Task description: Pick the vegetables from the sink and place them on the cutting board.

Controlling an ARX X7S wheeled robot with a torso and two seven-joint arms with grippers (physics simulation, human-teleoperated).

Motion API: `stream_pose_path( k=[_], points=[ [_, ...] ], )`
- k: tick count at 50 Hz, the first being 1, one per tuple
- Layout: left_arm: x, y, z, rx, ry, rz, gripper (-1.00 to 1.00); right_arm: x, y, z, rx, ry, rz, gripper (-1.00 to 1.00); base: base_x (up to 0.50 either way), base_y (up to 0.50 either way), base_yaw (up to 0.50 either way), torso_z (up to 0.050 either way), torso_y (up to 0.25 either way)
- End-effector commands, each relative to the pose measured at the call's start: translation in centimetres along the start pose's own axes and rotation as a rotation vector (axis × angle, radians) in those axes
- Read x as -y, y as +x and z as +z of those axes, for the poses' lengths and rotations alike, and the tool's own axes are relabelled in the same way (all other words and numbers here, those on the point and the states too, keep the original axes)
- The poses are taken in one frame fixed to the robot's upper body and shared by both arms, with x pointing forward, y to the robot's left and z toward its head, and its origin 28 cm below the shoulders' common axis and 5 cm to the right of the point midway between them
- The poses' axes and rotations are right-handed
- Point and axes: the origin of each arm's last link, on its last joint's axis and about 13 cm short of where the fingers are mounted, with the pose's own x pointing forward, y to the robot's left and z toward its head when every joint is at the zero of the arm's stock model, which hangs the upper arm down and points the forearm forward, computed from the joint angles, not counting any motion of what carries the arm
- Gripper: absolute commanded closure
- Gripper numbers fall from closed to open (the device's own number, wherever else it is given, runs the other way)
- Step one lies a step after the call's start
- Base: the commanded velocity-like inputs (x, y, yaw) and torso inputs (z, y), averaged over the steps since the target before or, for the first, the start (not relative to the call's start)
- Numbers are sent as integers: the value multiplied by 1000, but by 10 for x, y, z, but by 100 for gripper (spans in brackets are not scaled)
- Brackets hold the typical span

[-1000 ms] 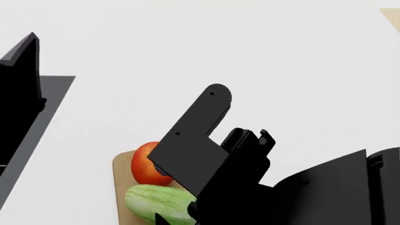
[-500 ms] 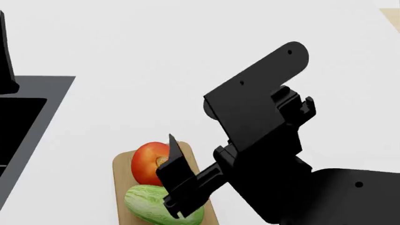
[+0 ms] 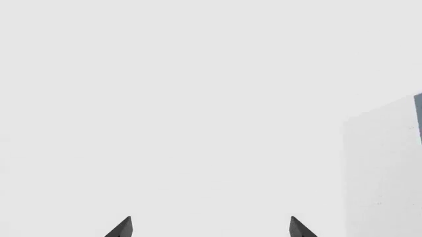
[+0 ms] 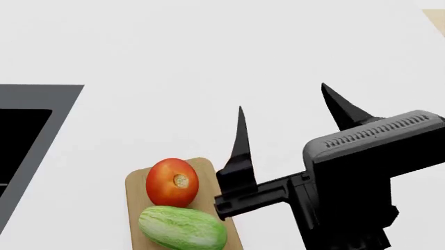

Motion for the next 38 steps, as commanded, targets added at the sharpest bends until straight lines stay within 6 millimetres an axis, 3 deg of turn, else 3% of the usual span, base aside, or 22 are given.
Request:
stream_pose_path(
  k=[1, 9, 30, 38],
  points=[
    [26, -70, -53, -322, -43, -185, -100, -2, -30, 17, 202, 20, -87, -100, -14, 0, 33, -26, 0],
    [39, -78, -22, -229, -78, -236, -100, -8, -56, 43, 276, 42, -144, -100, -8, 10, 34, -26, 0],
    [50, -89, 9, -109, -122, -302, -100, -8, -75, 60, 449, 161, -135, -100, -4, 12, 36, -15, 0],
    [55, -95, 21, -59, -121, -341, -100, -10, -72, 59, 497, 162, -123, -100, 0, 0, 0, 0, 0]
  ],
)
